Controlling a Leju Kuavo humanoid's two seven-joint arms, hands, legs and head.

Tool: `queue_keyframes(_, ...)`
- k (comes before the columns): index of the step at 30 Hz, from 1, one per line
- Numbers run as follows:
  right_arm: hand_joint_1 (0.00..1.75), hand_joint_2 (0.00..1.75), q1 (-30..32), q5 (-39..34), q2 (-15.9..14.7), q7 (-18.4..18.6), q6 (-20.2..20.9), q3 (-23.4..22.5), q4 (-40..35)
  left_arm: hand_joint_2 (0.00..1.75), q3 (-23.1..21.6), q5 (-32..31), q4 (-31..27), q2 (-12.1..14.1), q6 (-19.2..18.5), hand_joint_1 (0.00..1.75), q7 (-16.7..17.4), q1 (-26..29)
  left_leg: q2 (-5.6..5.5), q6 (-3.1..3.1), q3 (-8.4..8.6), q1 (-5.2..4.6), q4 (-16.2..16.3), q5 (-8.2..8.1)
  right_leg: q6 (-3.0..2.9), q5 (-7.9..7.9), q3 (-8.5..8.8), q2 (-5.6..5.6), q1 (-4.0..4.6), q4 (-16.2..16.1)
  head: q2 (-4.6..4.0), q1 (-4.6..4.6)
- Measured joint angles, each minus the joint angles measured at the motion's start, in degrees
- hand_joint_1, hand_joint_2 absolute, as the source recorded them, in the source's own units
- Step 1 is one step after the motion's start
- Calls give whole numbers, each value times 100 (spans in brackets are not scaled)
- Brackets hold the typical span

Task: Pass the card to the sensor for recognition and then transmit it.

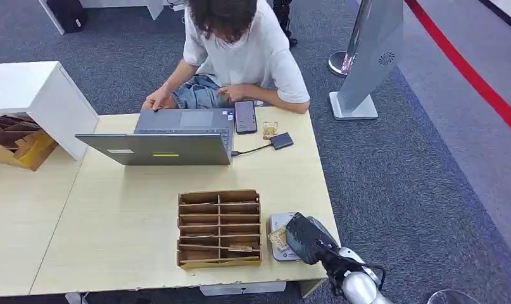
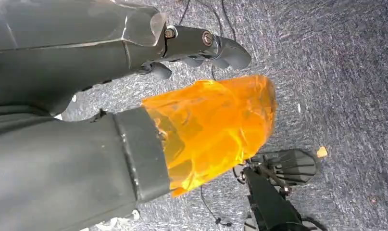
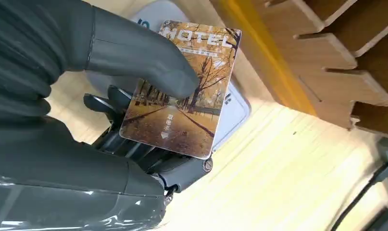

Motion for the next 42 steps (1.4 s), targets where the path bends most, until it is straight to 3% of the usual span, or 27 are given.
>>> queue_keyframes(42, 175, 175, 6, 525, 59, 267, -323, -122, 66, 0, 0, 18, 0, 0, 0, 0, 2, 8, 0, 0, 0, 0, 0, 0, 1, 1, 1, 0, 0, 0, 0, 0)
